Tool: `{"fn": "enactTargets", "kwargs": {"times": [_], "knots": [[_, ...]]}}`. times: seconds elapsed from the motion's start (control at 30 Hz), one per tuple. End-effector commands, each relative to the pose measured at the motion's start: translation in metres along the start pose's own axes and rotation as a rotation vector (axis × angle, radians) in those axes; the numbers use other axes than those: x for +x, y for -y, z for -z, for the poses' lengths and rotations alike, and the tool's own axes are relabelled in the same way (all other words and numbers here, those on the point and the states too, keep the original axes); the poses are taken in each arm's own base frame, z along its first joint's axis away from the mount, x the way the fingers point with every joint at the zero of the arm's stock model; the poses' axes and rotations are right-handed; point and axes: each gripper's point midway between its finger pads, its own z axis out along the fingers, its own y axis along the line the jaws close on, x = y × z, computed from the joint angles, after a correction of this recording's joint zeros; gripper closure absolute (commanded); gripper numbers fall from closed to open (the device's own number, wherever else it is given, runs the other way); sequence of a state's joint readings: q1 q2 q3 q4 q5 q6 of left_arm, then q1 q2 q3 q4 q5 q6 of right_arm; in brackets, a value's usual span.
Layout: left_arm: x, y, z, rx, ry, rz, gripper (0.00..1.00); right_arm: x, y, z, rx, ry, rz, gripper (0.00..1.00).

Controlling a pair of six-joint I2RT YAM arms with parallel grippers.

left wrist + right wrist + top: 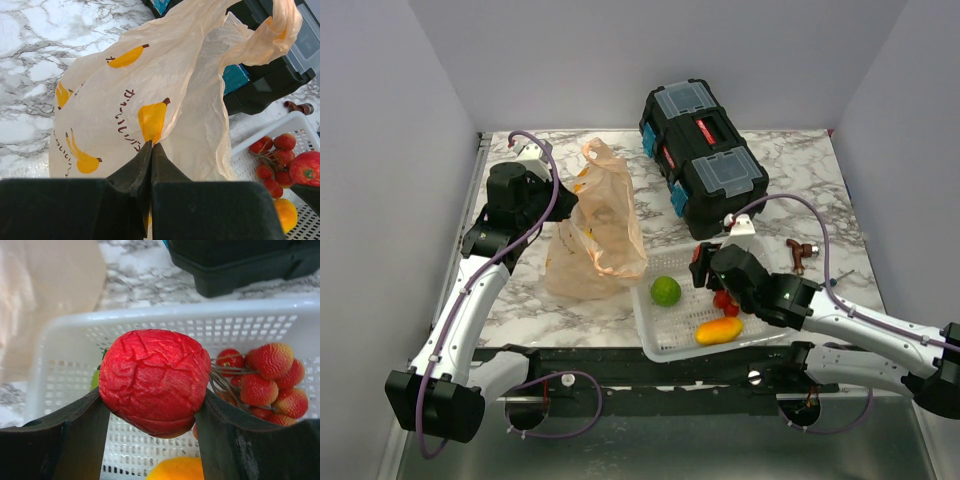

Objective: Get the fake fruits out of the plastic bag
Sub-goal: Place the fake fruit in the bin.

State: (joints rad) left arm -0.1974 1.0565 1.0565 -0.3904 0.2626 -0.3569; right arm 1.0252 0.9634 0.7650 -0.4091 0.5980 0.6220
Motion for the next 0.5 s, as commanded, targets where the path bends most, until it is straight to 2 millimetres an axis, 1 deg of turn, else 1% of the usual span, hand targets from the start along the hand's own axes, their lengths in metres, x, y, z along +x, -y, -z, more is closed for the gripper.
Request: {"fn": "enactTargets", "kwargs": {"times": [0.0, 0.1, 0.27, 0.47], "knots": [[-0.008, 0.005, 0.004, 0.018, 0.026, -0.006, 1.0, 0.031, 0.027, -0.006, 0.136, -0.087, 0.009, 0.8], [-0.008, 0.005, 0.004, 0.017, 0.025, -0.005, 1.0, 0.044, 0.026, -0.014, 0.152, -0.131, 0.033, 0.8], [-0.008, 0.003, 0.003, 0.011, 0.022, -0.005, 1.0, 0.062, 0.016, -0.027, 0.139, -0.199, 0.065, 0.78], [-0.007, 0.003, 0.002, 0.008, 0.019, -0.004, 1.0, 0.087, 0.02, -0.043, 0.196, -0.278, 0.131, 0.76]]}}
